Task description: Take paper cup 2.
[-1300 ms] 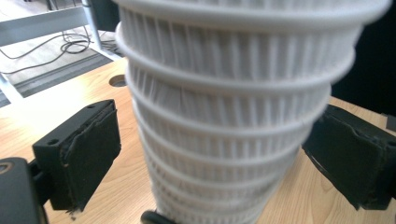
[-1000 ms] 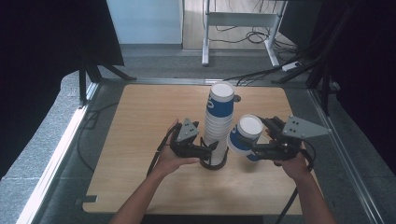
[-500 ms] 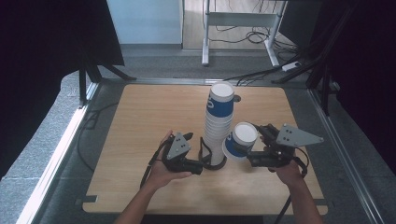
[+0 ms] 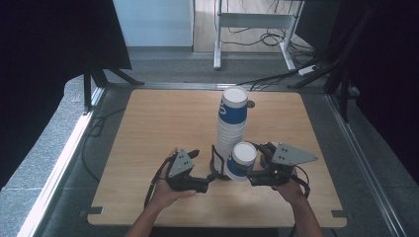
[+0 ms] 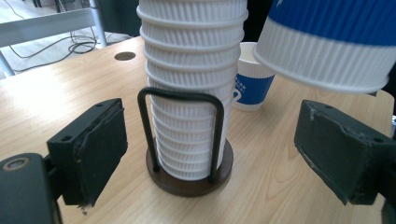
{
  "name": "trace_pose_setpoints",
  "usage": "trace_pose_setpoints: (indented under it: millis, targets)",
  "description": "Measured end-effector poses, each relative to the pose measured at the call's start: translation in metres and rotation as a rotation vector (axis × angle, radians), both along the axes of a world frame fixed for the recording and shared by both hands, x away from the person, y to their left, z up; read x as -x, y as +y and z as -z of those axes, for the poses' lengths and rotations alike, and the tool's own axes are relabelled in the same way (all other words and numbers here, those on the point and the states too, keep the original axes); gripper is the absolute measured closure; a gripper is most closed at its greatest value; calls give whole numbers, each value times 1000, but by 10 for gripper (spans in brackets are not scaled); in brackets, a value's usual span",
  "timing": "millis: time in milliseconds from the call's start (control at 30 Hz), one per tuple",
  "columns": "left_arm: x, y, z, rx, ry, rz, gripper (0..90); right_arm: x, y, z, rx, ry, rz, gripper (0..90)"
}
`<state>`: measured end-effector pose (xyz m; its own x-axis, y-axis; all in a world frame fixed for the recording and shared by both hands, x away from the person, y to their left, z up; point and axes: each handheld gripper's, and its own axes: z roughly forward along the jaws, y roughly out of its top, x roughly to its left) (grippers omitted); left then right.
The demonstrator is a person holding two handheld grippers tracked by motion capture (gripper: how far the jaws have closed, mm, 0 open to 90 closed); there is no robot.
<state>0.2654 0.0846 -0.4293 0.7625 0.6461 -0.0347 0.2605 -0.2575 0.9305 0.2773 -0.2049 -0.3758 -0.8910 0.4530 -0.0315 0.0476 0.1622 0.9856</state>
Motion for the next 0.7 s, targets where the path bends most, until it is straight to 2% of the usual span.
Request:
trace_pose_setpoints:
  millis: [133,233,367,700]
  targets:
    - [4,5,3,17,7,-5,105,3,3,10,9,1,8,274]
    - [5,5,5,6,7,-5,105,5,3,16,6,9,11,274]
    - [6,5,4,18,13,3,105,6,3,25,-5,23,6,274]
    - [13,5,4,30,17,20,105,5,4,37,-3,46,4,274]
